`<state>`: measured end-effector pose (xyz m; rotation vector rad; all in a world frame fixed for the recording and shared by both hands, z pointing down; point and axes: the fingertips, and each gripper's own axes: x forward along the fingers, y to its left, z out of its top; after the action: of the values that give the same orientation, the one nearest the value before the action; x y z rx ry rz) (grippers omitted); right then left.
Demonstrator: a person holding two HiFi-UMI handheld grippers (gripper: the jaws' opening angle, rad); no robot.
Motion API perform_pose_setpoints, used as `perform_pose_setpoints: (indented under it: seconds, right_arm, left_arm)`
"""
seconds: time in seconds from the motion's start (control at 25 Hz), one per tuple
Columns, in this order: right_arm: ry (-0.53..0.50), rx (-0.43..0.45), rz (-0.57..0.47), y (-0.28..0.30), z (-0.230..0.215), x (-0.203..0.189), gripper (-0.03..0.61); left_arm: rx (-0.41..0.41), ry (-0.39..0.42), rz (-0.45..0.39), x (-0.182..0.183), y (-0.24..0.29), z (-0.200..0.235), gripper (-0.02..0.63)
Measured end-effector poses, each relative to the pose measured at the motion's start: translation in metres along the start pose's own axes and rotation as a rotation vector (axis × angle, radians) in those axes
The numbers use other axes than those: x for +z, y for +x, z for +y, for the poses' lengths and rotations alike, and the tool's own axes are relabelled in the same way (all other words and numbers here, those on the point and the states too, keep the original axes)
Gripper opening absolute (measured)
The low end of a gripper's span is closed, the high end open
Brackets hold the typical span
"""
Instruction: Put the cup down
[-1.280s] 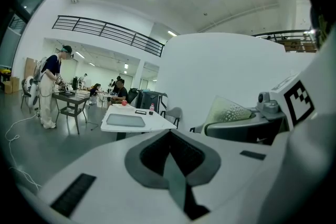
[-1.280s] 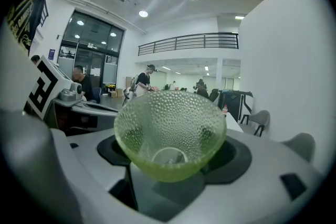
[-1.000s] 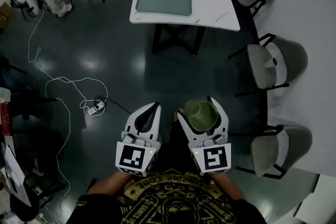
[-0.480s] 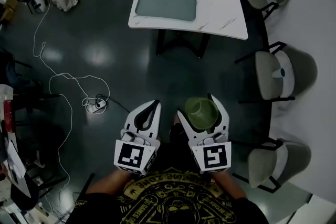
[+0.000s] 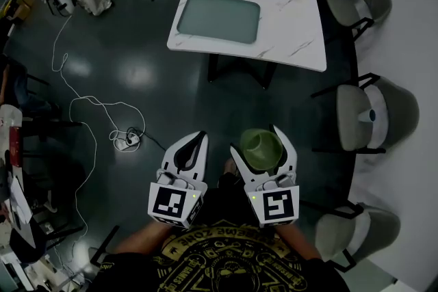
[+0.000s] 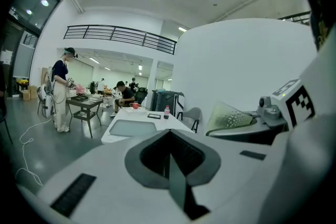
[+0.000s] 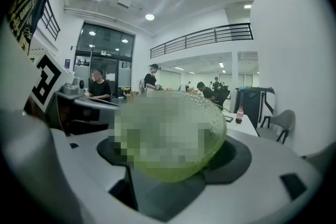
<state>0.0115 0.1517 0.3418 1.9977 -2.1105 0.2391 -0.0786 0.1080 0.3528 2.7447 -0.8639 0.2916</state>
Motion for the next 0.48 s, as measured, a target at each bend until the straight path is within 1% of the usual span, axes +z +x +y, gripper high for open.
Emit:
perform_pose_setpoints:
  seconds: [0.28,0.48]
  right_arm:
    - [-0.035,0.055,-0.020,0.010,-0.022,0.006,0.380]
    - [-0.027,0.069,-0.024,0.015,-0.035,0.007,0.380]
  left_arm:
    - [0.044,-0.007,-0.027,0.010,0.025,-0.007,0.009]
    - [0.064,-0.004,-0.024,0.013,0.035,-0.009,0.009]
